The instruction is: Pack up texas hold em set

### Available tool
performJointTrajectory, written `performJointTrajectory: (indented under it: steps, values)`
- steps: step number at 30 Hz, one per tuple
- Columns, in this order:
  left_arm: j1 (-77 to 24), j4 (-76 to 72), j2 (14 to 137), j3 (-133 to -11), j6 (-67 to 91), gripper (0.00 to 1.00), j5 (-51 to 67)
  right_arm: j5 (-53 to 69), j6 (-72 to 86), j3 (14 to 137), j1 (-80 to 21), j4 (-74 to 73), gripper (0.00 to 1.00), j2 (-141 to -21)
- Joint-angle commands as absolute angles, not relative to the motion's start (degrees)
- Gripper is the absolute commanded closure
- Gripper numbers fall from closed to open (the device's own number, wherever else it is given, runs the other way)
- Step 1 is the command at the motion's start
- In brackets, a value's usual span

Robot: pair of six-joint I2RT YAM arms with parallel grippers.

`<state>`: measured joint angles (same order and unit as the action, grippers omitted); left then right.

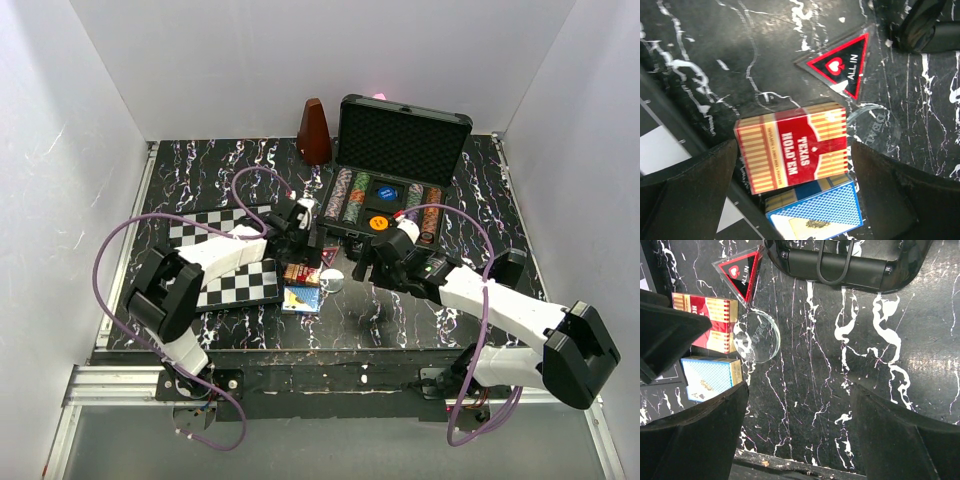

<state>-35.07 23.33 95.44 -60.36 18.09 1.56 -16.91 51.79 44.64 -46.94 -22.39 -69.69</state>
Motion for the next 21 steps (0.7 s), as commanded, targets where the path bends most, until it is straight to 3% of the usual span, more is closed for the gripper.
performJointTrajectory:
  steps: [1,14,21]
  values:
    - [-37.79,23.2,96.94,-63.1,17.84,0.02,-2.19,-19.78,52.38,43.77,-46.93,-20.92,0.11,-67.85]
    - [-40.87,25.4,95.89,-61.96,16.43,0.02,-11.86,-18.2,51.68,43.42,-46.85,-18.72,0.09,-69.26]
    - [-41.04,26.01,97.64,-62.93,16.08,0.02,-8.36,-17.05,51.68,43.59,-46.85,-18.28,0.08,-70.31]
